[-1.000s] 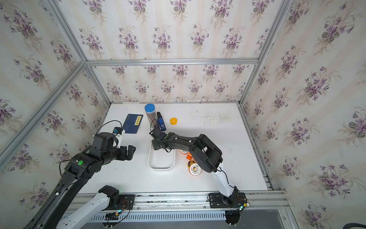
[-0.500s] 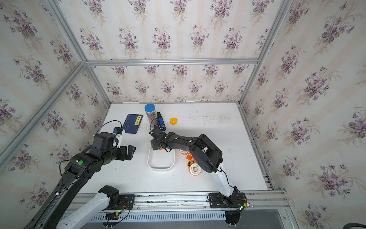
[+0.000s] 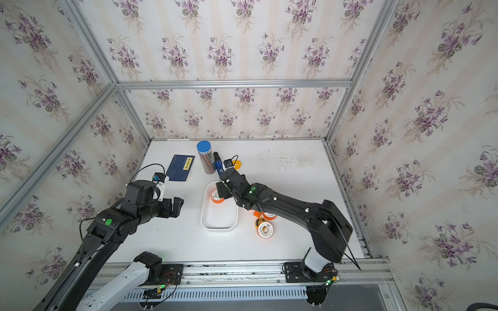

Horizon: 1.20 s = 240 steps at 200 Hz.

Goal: Put the sealing tape into the storage box
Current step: Pick up the sealing tape at the center of the board.

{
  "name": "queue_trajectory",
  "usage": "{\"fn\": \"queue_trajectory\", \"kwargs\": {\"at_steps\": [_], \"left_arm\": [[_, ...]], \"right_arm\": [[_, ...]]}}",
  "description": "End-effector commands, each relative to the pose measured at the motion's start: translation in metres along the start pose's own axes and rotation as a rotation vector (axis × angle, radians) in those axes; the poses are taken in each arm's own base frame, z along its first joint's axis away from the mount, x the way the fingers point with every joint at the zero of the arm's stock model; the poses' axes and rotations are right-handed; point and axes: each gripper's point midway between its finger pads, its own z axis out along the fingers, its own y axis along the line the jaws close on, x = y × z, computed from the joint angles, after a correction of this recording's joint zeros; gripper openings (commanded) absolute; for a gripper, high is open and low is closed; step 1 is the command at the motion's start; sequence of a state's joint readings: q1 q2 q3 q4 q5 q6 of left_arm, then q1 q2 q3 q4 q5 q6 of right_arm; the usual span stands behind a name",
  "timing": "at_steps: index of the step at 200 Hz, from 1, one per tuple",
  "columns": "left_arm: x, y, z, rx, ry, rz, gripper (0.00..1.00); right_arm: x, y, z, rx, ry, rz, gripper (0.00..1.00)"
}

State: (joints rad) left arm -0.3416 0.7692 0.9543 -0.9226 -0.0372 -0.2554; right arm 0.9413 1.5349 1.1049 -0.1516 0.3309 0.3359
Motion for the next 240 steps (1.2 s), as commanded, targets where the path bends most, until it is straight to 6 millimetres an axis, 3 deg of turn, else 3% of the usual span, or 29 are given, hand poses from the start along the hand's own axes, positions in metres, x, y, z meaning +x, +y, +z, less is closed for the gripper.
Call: {"fn": "queue_trajectory", "kwargs": {"at_steps": [1,38,101,127,186,196,219,240], "left_arm": [[-0.007,0.012,-0.005,-0.063,-0.040,-0.030,1.00],[-0.009,-0.010,-0.008,0.069,-0.054,-0.002,1.00],[-0.009,-0.087,0.003,0.413,0.036,0.011,0.99],[-0.006,-0.135,0.015,0.458,0.060,0.101,0.98],[0.002,-0.247,0.057,0.474,0.171,0.314,0.95],[0.011,-0.265,0.071,0.458,0.206,0.357,0.95],[0.021,-0.294,0.095,0.430,0.267,0.406,0.93],[0.027,-0.306,0.115,0.392,0.303,0.410,0.89]], "right_arm": [[-0.003,-0.040,-0.022,0.105,-0.085,0.007,0.84],[0.037,-0.116,-0.053,0.194,-0.105,0.170,0.85],[0.116,-0.219,-0.083,0.410,-0.140,0.482,0.85],[0.122,-0.233,-0.096,0.454,-0.177,0.535,0.83],[0.122,-0.237,-0.109,0.454,-0.229,0.558,0.79],[0.123,-0.238,-0.109,0.455,-0.230,0.558,0.79],[0.124,-0.238,-0.107,0.450,-0.230,0.562,0.79],[0.126,-0.236,-0.102,0.442,-0.214,0.558,0.79]]}}
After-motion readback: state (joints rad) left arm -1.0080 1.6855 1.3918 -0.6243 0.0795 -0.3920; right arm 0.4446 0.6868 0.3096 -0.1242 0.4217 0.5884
